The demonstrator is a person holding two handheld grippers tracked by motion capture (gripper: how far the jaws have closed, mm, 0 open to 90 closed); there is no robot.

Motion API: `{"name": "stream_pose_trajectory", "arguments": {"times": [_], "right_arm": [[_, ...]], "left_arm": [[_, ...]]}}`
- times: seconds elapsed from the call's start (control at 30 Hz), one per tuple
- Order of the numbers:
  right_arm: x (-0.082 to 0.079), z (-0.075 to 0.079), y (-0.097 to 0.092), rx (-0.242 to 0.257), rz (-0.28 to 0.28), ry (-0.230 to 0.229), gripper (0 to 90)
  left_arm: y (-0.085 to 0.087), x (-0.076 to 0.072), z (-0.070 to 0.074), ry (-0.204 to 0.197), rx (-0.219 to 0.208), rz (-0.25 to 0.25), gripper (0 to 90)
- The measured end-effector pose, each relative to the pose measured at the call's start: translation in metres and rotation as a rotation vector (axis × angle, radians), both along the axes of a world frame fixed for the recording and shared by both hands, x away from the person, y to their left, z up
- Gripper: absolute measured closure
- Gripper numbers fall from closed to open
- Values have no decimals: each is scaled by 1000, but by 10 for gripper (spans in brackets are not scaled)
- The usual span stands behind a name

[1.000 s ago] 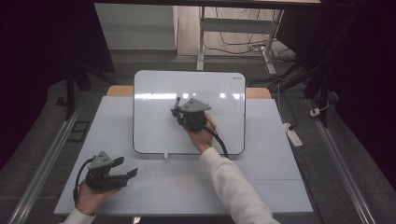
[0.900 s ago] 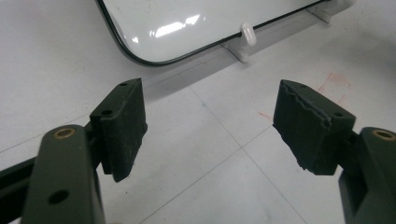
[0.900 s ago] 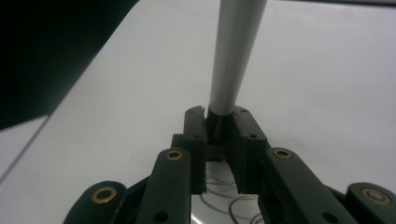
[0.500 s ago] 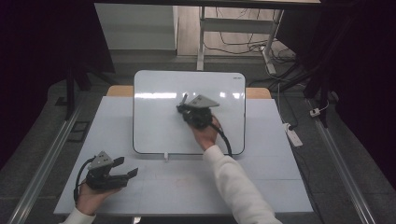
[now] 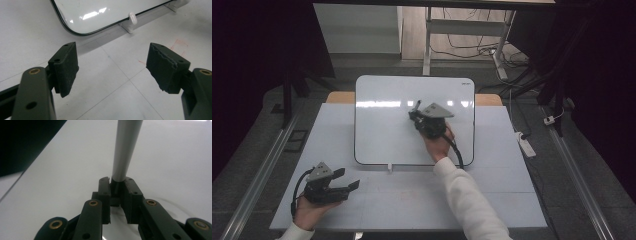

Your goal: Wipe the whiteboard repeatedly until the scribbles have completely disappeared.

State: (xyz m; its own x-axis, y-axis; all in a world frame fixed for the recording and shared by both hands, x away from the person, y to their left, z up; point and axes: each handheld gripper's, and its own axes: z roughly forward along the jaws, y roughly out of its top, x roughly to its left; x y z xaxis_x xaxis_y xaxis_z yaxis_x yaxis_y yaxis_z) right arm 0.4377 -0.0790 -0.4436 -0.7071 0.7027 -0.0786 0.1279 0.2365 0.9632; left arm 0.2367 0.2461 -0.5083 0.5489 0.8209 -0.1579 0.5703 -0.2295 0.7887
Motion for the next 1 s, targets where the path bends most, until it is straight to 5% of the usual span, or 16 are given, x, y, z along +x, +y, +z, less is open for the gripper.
{"name": "stream_pose_trajectory", "arguments": {"times": [0.07,0.17,0.33,0.5,0.57,0.6,0.67,0.73,0.83,1.0], "right_arm": [[-5,-3,4,-11,15,11,775],[-18,-11,24,-141,97,-38,775],[-3,-1,-2,-14,2,2,776],[-11,-6,11,-121,73,-33,775],[-6,-2,7,-89,46,-30,775],[7,7,-2,0,-20,-17,776],[16,14,-2,38,-42,-5,775],[14,12,12,17,-3,1,775],[4,5,31,-83,68,-33,775],[17,15,11,22,-48,-20,775]], "left_arm": [[0,1,0,0,0,0,261],[-1,2,-1,4,8,-5,262],[0,0,0,0,1,1,262],[-1,2,-1,3,6,-4,261],[-1,1,-1,1,6,-4,261],[-1,1,0,-1,5,-2,262],[-1,1,0,-1,1,3,261],[-1,2,0,2,4,1,261],[1,2,-1,5,2,1,261],[1,1,0,1,-1,3,261]]}}
